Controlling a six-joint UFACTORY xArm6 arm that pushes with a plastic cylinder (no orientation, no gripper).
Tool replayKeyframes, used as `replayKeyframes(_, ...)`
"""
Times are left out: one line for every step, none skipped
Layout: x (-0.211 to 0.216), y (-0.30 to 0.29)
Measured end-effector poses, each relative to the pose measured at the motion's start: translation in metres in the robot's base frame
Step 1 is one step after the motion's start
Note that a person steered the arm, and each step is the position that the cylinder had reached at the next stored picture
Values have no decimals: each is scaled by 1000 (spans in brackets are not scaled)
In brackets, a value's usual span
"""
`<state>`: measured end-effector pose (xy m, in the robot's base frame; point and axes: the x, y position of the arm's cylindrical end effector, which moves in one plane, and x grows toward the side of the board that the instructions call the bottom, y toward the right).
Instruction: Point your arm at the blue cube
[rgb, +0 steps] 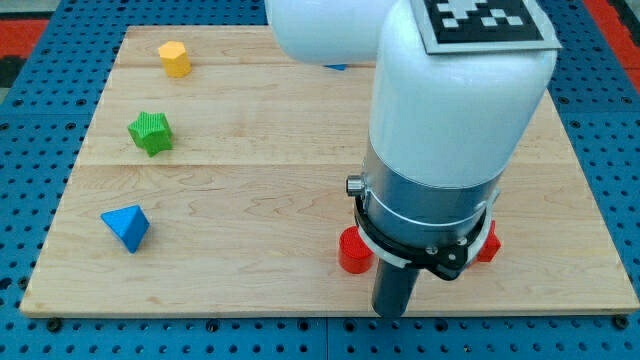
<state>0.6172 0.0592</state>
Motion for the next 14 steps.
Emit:
replayKeyframes(0, 0)
replayKeyframes(0, 4)
replayKeyframes(0, 8)
replayKeyframes(0, 8)
replayKeyframes(0, 35)
replayKeyframes(0, 120)
replayKeyframes(-26, 168)
replayKeyframes(-48, 183)
replayKeyframes(-49, 165)
replayKeyframes(-50, 164)
replayKeyframes(-49, 163)
replayKeyframes(-49, 164)
replayKeyframes(-49, 168)
replayKeyframes(-50, 174)
